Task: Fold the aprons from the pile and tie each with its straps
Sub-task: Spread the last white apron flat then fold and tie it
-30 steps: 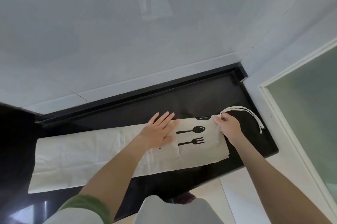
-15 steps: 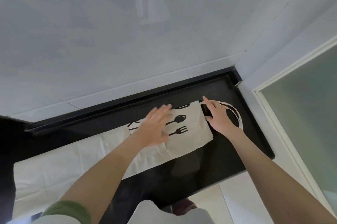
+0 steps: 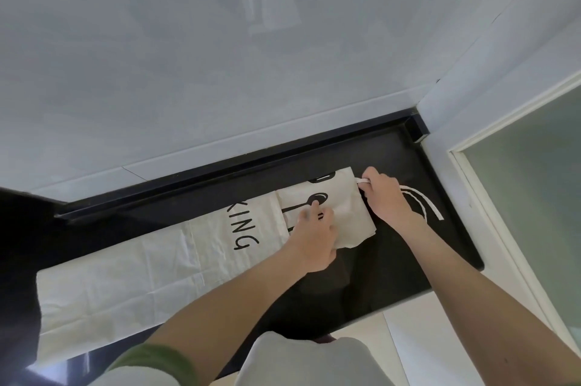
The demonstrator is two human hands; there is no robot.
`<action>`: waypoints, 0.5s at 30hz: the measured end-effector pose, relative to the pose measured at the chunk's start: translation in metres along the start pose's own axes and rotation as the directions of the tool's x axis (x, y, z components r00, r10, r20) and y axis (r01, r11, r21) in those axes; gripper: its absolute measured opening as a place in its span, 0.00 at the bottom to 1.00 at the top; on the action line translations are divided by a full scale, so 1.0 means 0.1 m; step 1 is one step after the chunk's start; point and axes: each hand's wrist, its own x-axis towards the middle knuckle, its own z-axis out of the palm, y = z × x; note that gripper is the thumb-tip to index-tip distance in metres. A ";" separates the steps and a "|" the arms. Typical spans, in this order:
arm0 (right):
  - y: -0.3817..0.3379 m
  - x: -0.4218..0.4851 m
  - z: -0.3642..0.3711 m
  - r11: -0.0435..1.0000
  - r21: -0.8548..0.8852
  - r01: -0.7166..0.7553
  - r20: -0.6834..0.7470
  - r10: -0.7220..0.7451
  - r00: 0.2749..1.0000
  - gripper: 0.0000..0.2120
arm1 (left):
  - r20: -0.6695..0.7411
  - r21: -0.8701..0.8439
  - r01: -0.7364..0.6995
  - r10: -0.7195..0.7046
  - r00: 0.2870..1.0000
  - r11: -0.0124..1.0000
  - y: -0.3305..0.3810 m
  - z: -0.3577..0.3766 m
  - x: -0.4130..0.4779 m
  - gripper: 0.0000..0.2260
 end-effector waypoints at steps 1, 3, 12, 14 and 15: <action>0.01 -0.03 -0.01 0.998 0.050 -0.025 0.031 0.023 0.999 0.03 | -0.018 -0.043 -0.017 0.016 1.000 0.999 -0.04 0.00 -0.01 0.18; 0.03 -0.08 -0.03 0.997 0.062 -0.036 0.080 0.031 0.996 0.05 | -0.044 -0.215 -0.022 0.013 0.999 0.976 -0.15 -0.03 -0.05 0.19; -0.02 -0.46 -0.07 0.992 0.116 0.056 0.158 -0.074 0.985 0.09 | -0.196 -0.666 0.156 -0.373 0.907 0.730 -0.53 -0.40 -0.33 0.13; -0.09 -0.55 -0.08 0.992 0.105 0.075 0.208 -0.095 0.973 0.10 | -0.247 -0.714 0.104 -0.388 0.888 0.692 -0.57 -0.43 -0.36 0.13; -0.12 -0.60 -0.07 0.992 0.096 0.086 0.246 -0.107 0.963 0.12 | -0.270 -0.750 0.071 -0.403 0.874 0.657 -0.58 -0.45 -0.38 0.14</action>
